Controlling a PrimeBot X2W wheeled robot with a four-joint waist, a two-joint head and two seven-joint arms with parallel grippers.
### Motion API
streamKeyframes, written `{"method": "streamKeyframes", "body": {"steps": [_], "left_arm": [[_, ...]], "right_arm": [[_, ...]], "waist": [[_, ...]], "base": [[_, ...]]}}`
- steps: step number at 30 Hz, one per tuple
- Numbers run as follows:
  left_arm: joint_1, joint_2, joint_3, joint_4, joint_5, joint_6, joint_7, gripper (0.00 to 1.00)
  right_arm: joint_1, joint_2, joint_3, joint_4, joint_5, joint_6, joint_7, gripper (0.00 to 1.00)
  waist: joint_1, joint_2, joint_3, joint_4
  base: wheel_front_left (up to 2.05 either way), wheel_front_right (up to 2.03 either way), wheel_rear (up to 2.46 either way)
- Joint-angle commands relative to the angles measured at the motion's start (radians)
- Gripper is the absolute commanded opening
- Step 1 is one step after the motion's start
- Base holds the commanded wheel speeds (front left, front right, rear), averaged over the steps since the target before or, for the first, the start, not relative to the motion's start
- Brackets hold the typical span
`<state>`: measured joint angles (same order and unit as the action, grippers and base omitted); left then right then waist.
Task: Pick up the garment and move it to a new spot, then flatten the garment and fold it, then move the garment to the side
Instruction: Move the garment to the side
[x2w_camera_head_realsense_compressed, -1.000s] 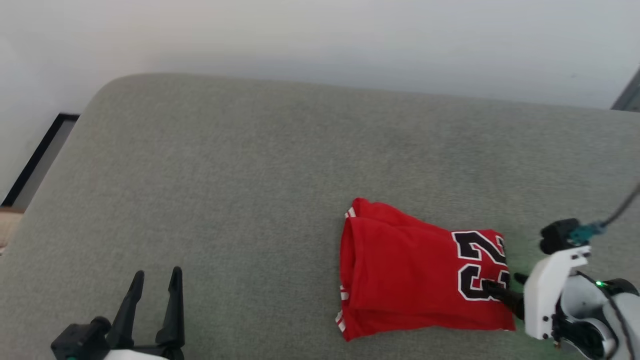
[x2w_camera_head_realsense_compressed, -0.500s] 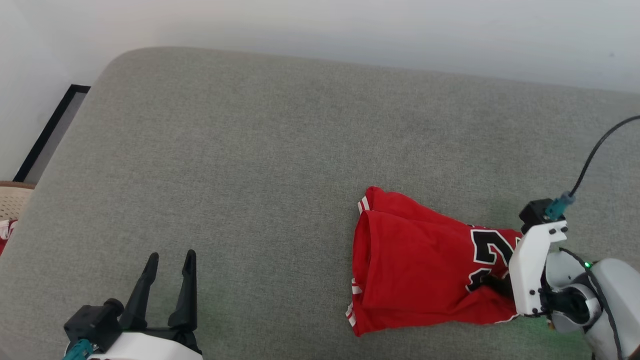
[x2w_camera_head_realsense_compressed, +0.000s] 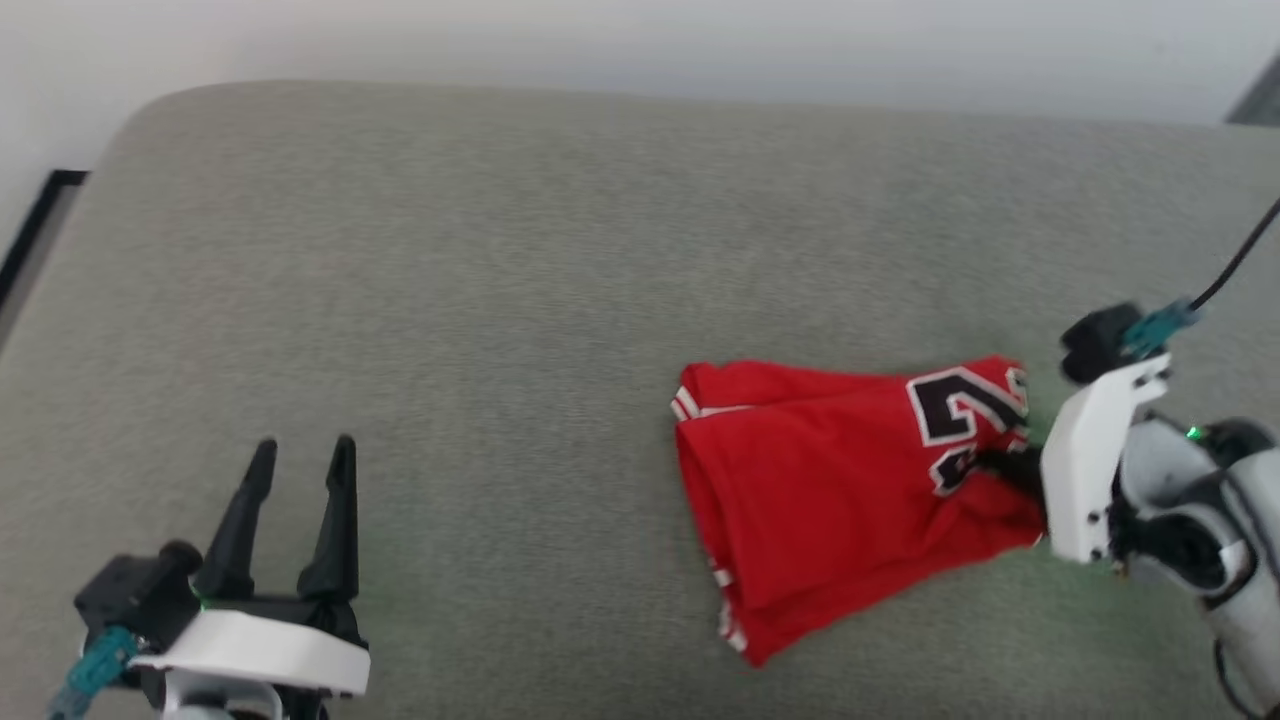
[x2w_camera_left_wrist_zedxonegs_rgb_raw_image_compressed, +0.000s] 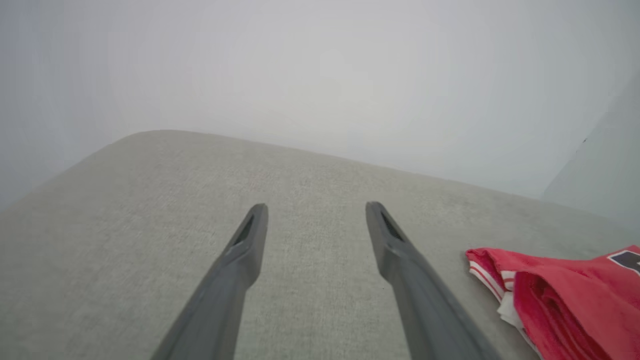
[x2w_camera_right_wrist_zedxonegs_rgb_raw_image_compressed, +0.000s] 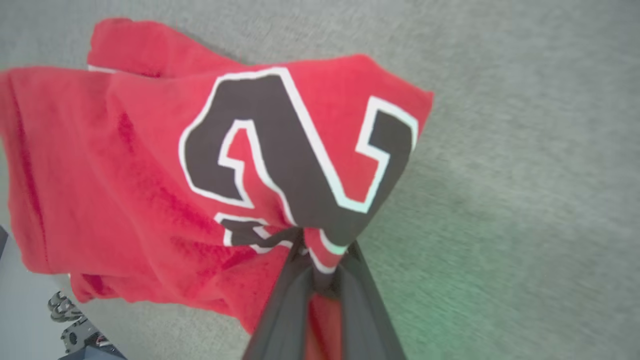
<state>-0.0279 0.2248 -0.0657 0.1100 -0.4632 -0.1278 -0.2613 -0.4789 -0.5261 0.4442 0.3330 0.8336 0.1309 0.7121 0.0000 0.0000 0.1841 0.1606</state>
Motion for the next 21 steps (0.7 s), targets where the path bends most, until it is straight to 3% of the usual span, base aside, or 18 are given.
{"method": "streamKeyframes", "body": {"steps": [1,12,21], "left_arm": [[-0.016,0.005,-0.004,-0.007,0.014,-0.003,-0.005,1.0],[-0.14,0.045,-0.088,-0.069,0.045,-0.003,-0.005,1.0],[-0.313,0.097,-0.243,-0.068,0.049,-0.003,-0.005,1.0]], "right_arm": [[-0.013,-0.007,-0.009,-0.008,-0.004,0.0,-0.006,0.0],[-0.143,-0.084,-0.075,-0.046,-0.023,0.0,-0.038,0.0],[-0.29,-0.137,-0.112,0.066,-0.081,0.0,-0.16,0.0]], "waist": [[0.0,0.0,0.013,-0.029],[0.0,0.0,0.086,-0.202],[0.0,0.0,0.17,-0.342]], "base": [[0.0,0.0,0.0],[0.0,0.0,0.0],[0.0,0.0,0.0]]}}
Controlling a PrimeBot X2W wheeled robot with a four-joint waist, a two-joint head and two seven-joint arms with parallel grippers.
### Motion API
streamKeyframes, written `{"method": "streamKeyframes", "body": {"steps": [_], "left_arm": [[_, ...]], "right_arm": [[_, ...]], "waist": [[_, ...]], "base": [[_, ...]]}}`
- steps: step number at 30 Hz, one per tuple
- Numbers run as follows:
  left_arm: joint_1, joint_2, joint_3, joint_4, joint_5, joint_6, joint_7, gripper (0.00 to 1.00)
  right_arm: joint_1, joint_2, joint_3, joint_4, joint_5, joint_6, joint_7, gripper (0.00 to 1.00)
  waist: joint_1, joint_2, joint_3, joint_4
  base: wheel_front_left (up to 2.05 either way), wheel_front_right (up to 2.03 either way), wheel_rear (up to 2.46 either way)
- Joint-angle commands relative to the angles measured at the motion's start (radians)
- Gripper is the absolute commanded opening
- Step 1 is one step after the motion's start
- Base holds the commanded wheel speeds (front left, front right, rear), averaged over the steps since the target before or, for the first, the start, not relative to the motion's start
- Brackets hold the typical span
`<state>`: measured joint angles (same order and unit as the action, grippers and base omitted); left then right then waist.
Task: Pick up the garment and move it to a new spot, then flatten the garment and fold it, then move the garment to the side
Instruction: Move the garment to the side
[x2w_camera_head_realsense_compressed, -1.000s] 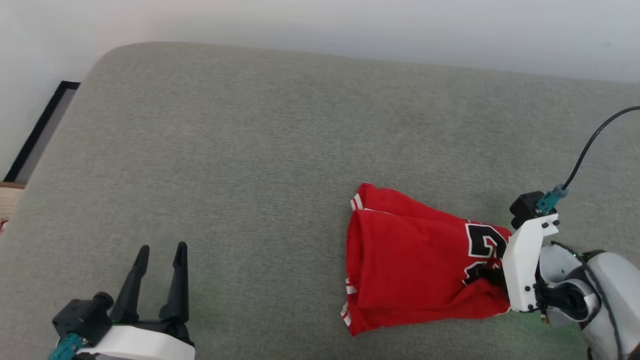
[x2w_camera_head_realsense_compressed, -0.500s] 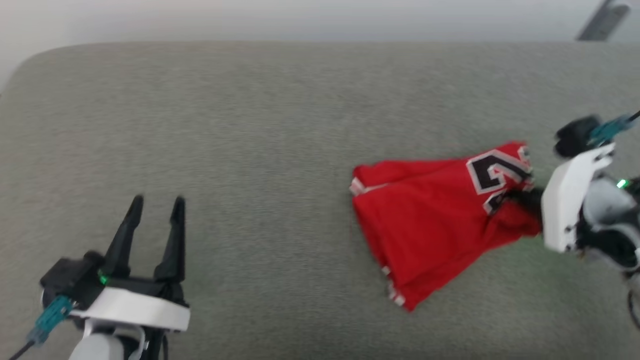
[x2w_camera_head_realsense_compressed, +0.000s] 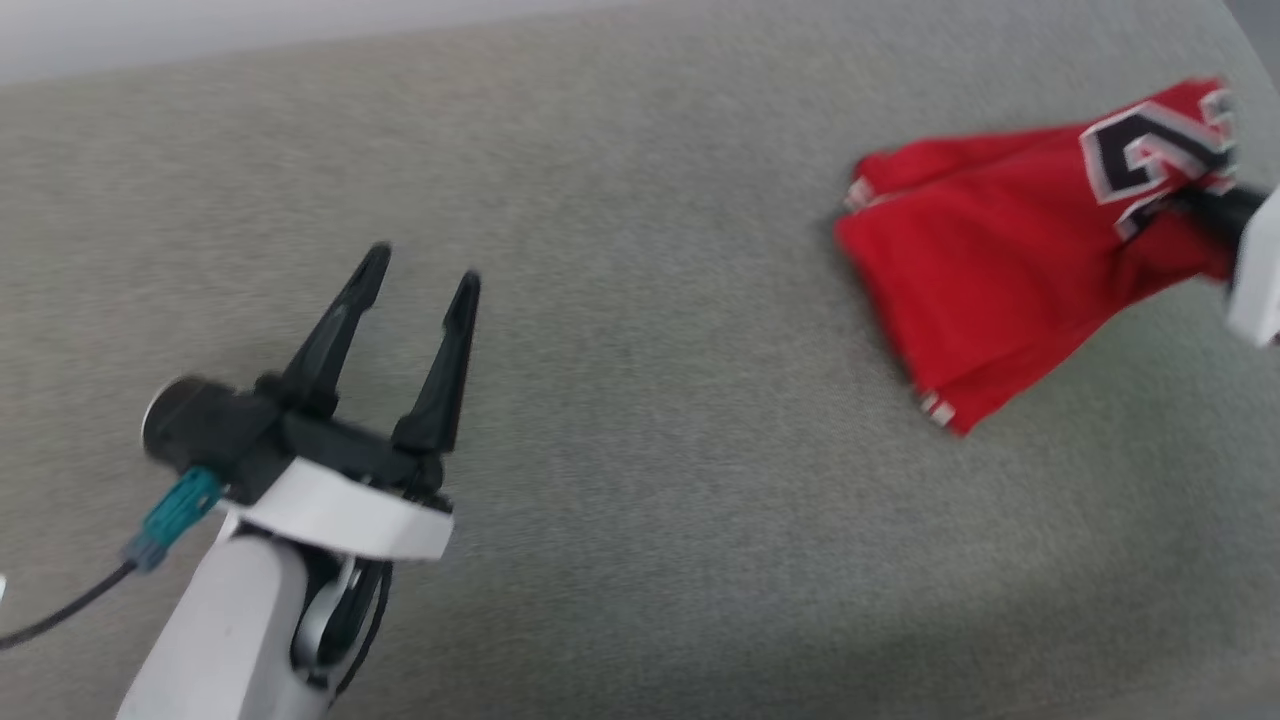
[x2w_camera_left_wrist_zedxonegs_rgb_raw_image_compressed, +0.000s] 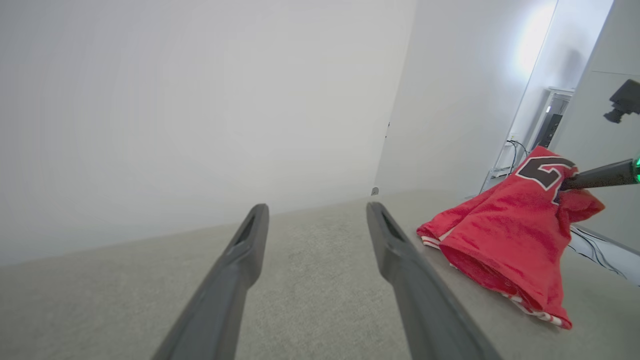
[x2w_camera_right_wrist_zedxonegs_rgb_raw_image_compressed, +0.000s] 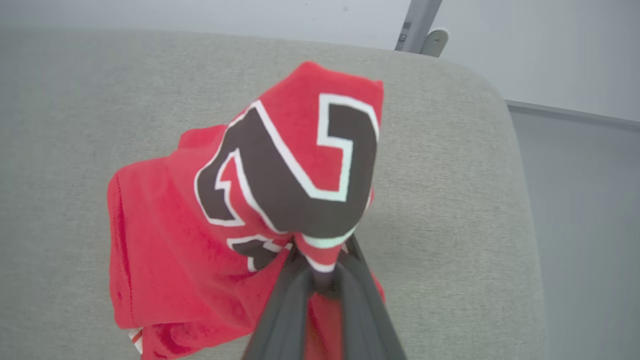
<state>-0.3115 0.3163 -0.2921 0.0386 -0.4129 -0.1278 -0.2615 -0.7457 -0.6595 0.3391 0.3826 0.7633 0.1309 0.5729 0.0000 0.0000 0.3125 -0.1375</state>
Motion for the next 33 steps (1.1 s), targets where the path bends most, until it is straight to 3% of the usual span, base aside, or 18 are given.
{"method": "streamKeyframes", "body": {"steps": [1,11,18,30,31,33], "left_arm": [[-0.05,0.011,-0.036,0.005,-0.005,-0.003,-0.005,1.0],[-0.199,0.033,-0.196,0.027,-0.022,-0.003,-0.005,1.0],[-0.274,0.028,-0.282,0.033,-0.032,-0.003,-0.005,1.0],[-0.303,0.02,-0.327,0.036,-0.041,-0.003,-0.005,1.0],[-0.302,0.022,-0.326,0.038,-0.04,-0.003,-0.004,1.0],[-0.297,0.023,-0.322,0.041,-0.043,-0.003,-0.004,1.0]], "right_arm": [[-0.037,-0.007,-0.009,0.034,-0.023,0.0,-0.037,0.0],[-0.148,-0.032,-0.022,0.21,-0.127,0.0,-0.168,0.0],[-0.215,-0.047,-0.007,0.339,-0.265,0.0,-0.283,0.0],[-0.289,0.057,-0.082,0.629,-0.42,0.0,-0.43,0.0],[-0.294,0.064,-0.084,0.645,-0.428,0.0,-0.439,0.04],[-0.299,0.075,-0.089,0.669,-0.436,0.0,-0.462,0.51]], "waist": [[0.0,0.0,0.05,-0.053],[0.0,0.0,0.114,-0.095],[0.0,0.0,0.157,-0.091],[0.0,0.0,0.181,-0.061],[0.0,0.0,0.179,-0.059],[0.0,0.0,0.173,-0.055]], "base": [[0.0,0.0,0.0],[0.0,0.0,0.0],[0.0,0.0,0.0],[0.0,0.0,0.0],[0.0,0.0,0.0],[0.0,0.0,0.0]]}}
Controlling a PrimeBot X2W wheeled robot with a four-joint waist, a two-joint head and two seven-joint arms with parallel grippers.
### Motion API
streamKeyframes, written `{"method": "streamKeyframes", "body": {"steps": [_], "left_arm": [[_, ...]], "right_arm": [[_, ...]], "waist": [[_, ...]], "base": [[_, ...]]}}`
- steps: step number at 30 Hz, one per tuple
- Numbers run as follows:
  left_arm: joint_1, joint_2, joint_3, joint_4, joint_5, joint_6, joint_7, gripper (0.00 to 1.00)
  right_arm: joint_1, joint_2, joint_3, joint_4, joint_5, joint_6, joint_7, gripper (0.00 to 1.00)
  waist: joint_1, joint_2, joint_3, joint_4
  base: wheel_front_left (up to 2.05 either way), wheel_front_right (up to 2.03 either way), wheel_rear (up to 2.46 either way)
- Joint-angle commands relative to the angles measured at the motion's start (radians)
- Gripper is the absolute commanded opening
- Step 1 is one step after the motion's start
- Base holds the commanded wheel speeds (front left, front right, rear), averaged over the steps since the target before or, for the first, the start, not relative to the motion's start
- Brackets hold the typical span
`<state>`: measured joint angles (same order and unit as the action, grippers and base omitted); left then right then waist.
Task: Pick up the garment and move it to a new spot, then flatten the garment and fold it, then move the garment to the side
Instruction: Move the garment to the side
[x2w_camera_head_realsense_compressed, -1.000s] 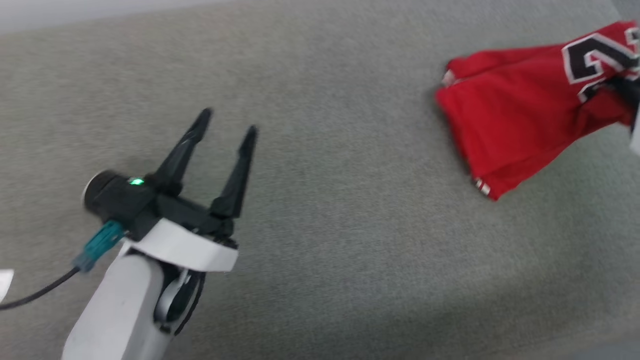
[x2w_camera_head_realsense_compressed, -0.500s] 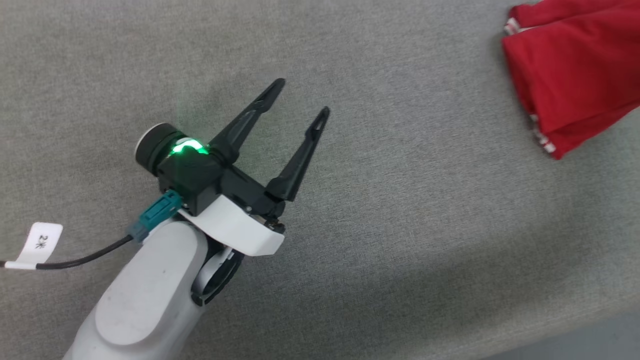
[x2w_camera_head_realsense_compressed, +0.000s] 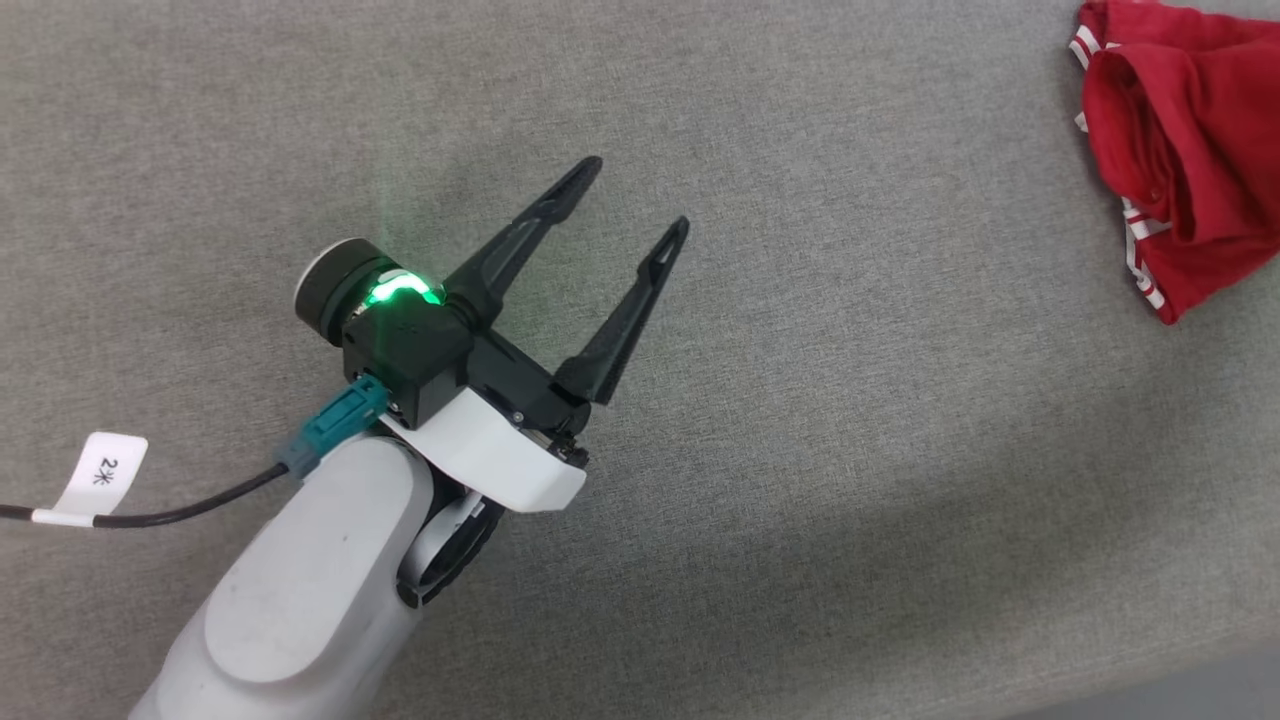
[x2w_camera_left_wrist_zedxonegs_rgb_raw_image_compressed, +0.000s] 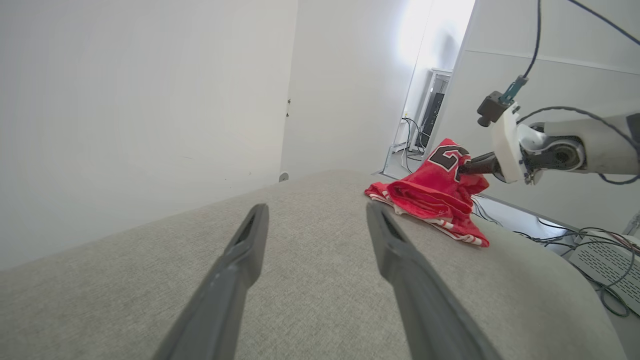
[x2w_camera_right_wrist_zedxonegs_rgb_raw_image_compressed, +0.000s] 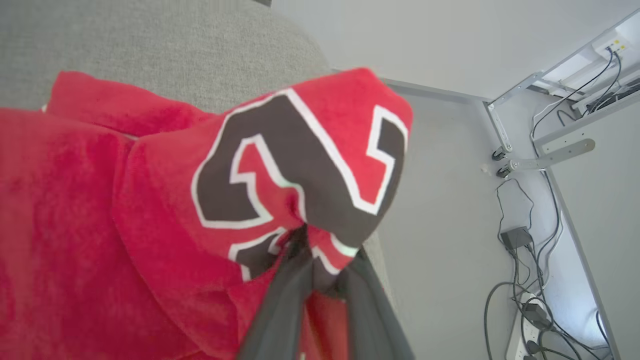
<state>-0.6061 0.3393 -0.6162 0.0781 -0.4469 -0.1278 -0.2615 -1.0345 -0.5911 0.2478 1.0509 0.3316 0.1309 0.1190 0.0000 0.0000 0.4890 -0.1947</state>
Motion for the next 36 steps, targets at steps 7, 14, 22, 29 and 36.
{"method": "streamKeyframes", "body": {"steps": [7,14,22,29,36], "left_arm": [[0.047,-0.003,0.063,0.01,-0.027,-0.003,-0.005,1.0],[0.133,-0.013,0.175,0.006,-0.045,-0.003,-0.005,1.0],[0.251,-0.052,0.317,-0.028,-0.02,-0.003,-0.005,1.0],[0.337,-0.079,0.412,-0.04,0.028,-0.003,-0.005,1.0],[0.464,-0.103,0.5,-0.061,0.068,-0.003,-0.005,1.0]], "right_arm": [[-0.037,0.004,-0.015,0.072,-0.009,0.0,-0.05,1.0],[-0.008,0.035,-0.015,0.075,-0.004,0.0,-0.129,1.0],[0.078,0.094,0.007,-0.008,0.056,0.0,-0.233,1.0],[0.179,0.135,0.035,-0.114,0.099,0.0,-0.289,1.0],[0.346,0.174,0.011,-0.266,0.132,0.0,-0.333,1.0]], "waist": [[0.0,0.0,-0.045,0.009],[0.0,0.0,-0.112,0.025],[0.0,0.0,-0.2,0.061],[0.0,0.0,-0.271,0.1],[0.0,0.0,-0.352,0.15]], "base": [[0.0,0.0,0.0],[0.0,0.0,0.0],[0.0,0.0,0.0],[0.0,0.0,0.0],[0.0,0.0,0.0]]}}
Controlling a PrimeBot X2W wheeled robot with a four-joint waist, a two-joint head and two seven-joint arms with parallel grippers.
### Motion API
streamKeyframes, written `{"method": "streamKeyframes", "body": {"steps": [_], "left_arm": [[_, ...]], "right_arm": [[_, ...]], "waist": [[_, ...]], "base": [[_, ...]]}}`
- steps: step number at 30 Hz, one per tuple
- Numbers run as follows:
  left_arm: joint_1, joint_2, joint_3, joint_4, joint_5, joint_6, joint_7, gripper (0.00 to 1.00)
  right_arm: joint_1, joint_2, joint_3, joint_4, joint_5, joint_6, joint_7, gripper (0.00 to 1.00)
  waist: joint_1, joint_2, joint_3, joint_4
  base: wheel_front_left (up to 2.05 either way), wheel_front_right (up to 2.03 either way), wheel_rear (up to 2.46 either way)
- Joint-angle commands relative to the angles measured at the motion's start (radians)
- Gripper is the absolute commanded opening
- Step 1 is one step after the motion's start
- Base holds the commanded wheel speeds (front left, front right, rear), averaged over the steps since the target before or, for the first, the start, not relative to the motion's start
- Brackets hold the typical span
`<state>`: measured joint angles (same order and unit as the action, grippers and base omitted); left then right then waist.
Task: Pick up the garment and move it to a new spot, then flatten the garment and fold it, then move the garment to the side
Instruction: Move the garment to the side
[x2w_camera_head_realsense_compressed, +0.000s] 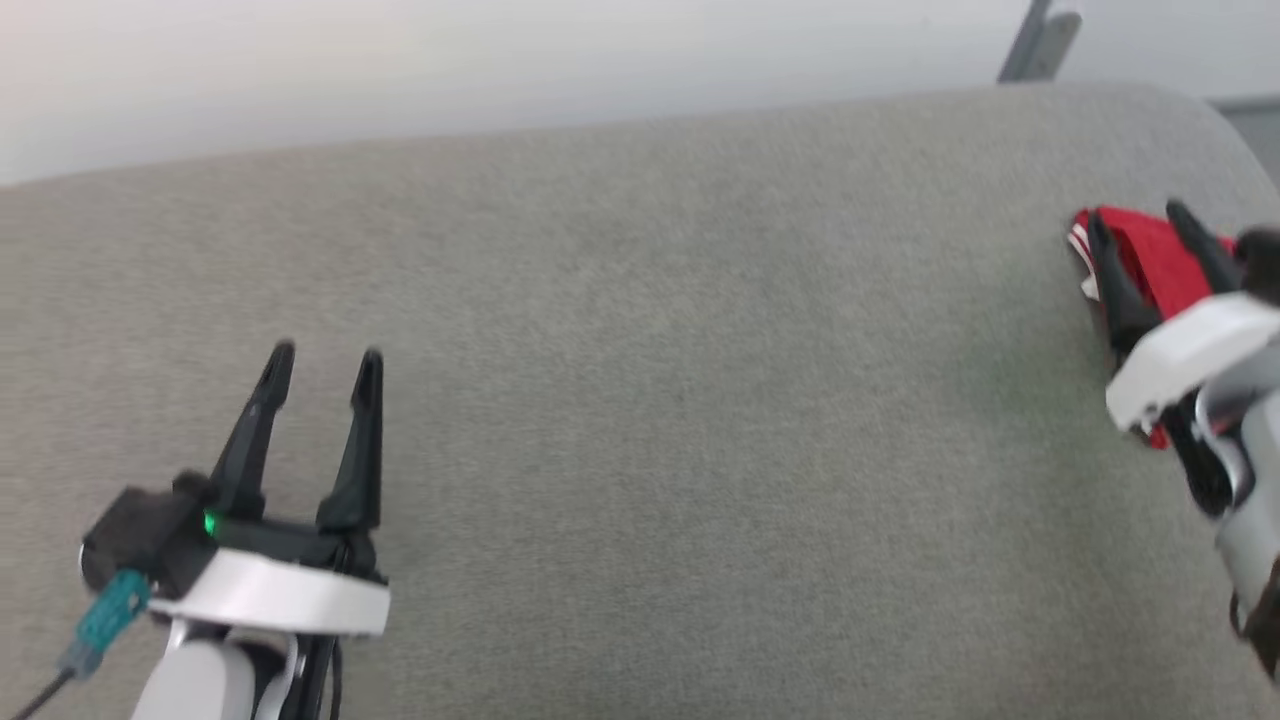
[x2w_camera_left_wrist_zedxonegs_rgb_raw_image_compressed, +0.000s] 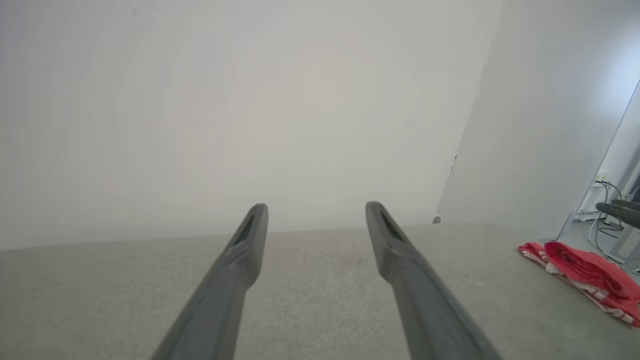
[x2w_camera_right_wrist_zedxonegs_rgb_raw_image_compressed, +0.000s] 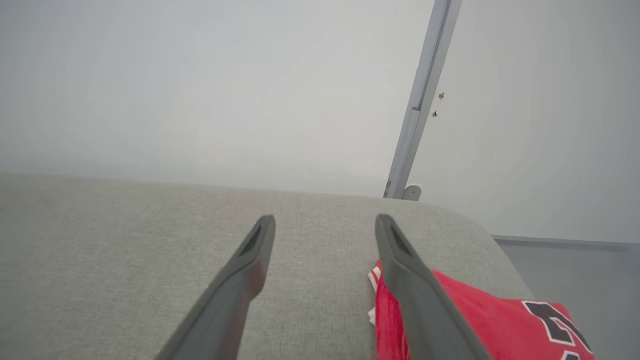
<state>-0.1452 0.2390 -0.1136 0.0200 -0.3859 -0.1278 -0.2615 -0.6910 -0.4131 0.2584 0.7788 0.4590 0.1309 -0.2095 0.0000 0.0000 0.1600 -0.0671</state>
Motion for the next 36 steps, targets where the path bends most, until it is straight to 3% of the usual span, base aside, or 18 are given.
{"method": "streamKeyframes", "body": {"steps": [1,9,17,26,36], "left_arm": [[0.022,-0.003,0.011,-0.005,0.011,-0.003,-0.005,1.0],[0.168,-0.031,0.107,-0.031,0.064,-0.003,-0.005,1.0],[0.277,-0.064,0.174,-0.044,0.079,-0.003,-0.005,1.0],[0.323,-0.074,0.179,-0.057,0.083,-0.003,-0.005,1.0],[0.349,-0.083,0.189,-0.048,0.094,-0.003,-0.005,1.0]], "right_arm": [[0.028,0.002,-0.009,-0.018,0.005,0.0,-0.007,1.0],[0.266,0.048,-0.125,-0.19,-0.041,0.0,-0.023,1.0],[0.496,0.158,-0.247,-0.379,-0.109,0.0,-0.012,1.0],[0.638,0.228,-0.28,-0.518,-0.154,0.0,-0.011,1.0],[0.723,0.269,-0.282,-0.569,-0.18,0.0,-0.024,1.0]], "waist": [[0.0,0.0,-0.034,0.03],[0.0,0.0,-0.113,0.087],[0.0,0.0,-0.165,0.116],[0.0,0.0,-0.193,0.118],[0.0,0.0,-0.204,0.105]], "base": [[0.0,0.0,0.0],[0.0,0.0,0.0],[0.0,0.0,0.0],[0.0,0.0,0.0],[0.0,0.0,0.0]]}}
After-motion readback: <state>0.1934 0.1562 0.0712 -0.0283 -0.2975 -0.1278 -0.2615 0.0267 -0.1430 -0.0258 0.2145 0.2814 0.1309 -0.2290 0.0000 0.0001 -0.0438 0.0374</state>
